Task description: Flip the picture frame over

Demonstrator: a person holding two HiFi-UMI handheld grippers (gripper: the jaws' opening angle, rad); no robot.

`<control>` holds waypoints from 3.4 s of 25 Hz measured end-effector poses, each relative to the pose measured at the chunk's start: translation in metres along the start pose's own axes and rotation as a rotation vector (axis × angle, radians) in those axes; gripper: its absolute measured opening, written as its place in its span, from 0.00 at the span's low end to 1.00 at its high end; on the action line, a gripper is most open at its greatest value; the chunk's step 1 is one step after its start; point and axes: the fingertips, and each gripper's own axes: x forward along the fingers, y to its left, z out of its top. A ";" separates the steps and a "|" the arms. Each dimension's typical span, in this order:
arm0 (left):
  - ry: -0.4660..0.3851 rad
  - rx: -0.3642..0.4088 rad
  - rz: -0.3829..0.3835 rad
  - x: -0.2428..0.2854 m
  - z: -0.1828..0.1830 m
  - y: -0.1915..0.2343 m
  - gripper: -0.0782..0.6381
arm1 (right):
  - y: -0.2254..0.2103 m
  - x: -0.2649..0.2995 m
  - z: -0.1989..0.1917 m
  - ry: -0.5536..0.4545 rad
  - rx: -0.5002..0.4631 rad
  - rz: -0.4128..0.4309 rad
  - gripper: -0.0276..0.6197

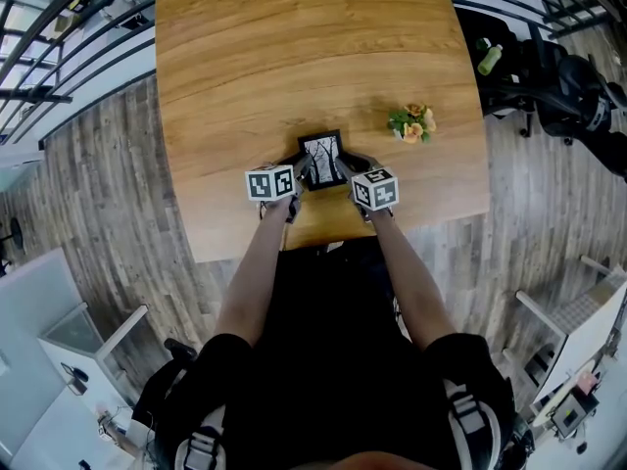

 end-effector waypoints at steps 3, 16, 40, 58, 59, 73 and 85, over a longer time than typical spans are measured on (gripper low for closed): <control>-0.004 0.039 0.049 0.000 0.001 0.003 0.26 | 0.000 0.001 0.001 0.007 -0.025 -0.023 0.22; 0.010 0.146 0.106 0.008 0.002 0.007 0.28 | -0.004 0.007 -0.001 0.018 -0.063 -0.078 0.22; 0.010 0.306 0.163 0.009 0.002 0.005 0.34 | -0.006 0.005 -0.003 -0.002 -0.115 -0.126 0.29; -0.131 0.347 0.149 -0.045 0.007 -0.009 0.19 | 0.004 -0.039 0.009 -0.067 -0.230 -0.105 0.05; -0.136 0.350 0.153 -0.048 0.005 -0.010 0.18 | 0.005 -0.041 0.008 -0.066 -0.237 -0.097 0.05; -0.195 0.382 0.216 -0.094 -0.020 -0.036 0.15 | 0.013 -0.082 -0.005 -0.041 -0.318 -0.056 0.05; -0.224 0.346 0.259 -0.112 -0.043 -0.064 0.15 | 0.020 -0.118 -0.011 -0.060 -0.345 -0.024 0.05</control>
